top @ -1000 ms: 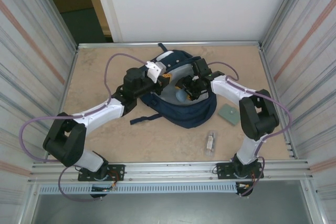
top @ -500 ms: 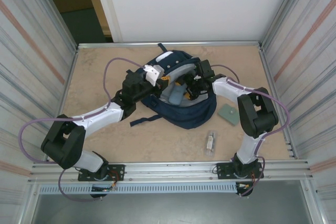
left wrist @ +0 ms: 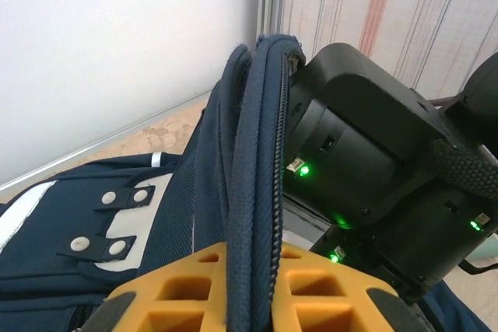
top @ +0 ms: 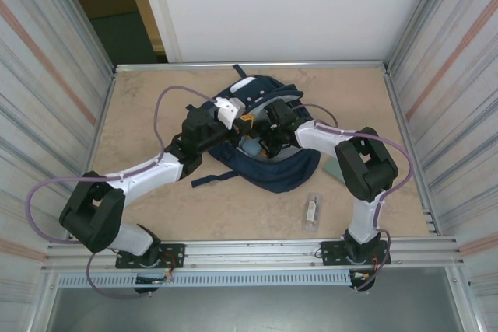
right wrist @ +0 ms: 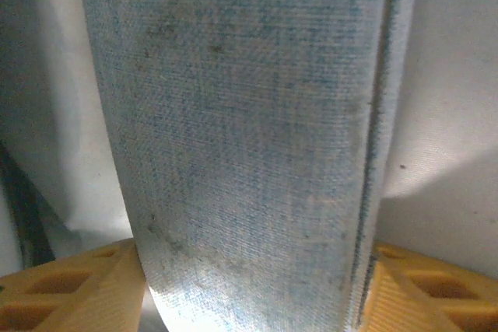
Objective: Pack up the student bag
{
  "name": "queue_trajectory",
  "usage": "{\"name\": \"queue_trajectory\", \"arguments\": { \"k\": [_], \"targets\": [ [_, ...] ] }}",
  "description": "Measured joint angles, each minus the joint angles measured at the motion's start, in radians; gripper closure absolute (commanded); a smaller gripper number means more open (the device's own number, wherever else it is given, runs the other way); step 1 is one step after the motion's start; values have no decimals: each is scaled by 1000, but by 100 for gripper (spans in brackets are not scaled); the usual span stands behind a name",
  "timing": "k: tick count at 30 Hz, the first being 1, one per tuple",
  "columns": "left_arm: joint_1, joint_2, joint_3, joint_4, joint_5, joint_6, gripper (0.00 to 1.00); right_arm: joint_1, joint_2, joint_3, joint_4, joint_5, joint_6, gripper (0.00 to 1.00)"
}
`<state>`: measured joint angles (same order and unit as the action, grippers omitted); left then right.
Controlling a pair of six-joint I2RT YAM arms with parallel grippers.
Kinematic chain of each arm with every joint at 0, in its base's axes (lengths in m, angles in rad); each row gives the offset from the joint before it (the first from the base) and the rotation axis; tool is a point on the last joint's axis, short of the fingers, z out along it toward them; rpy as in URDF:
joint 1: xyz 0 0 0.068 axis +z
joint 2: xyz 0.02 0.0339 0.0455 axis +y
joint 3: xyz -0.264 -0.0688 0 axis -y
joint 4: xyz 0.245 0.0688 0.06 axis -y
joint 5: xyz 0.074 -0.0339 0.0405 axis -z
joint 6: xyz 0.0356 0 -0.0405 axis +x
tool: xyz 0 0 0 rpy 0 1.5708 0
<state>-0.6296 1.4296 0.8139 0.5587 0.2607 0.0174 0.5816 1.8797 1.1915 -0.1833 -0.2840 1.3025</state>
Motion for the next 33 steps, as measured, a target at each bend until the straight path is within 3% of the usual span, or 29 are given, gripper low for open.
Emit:
{"name": "queue_trajectory", "arguments": {
  "k": [13,19,22,23,33],
  "targets": [
    [-2,-8,52,-16,20,126,100,-29,-42,24,56,107,90,45],
    [0,29,114,-16,28,207,100,-59,38,99,155,119,115,41],
    [0,41,117,-14,28,216,100,-71,67,103,188,111,108,63],
    [0,45,117,-14,29,215,100,-76,67,95,196,108,107,66],
    [-18,58,93,24,39,215,100,-106,82,34,341,14,145,71]
  ]
}}
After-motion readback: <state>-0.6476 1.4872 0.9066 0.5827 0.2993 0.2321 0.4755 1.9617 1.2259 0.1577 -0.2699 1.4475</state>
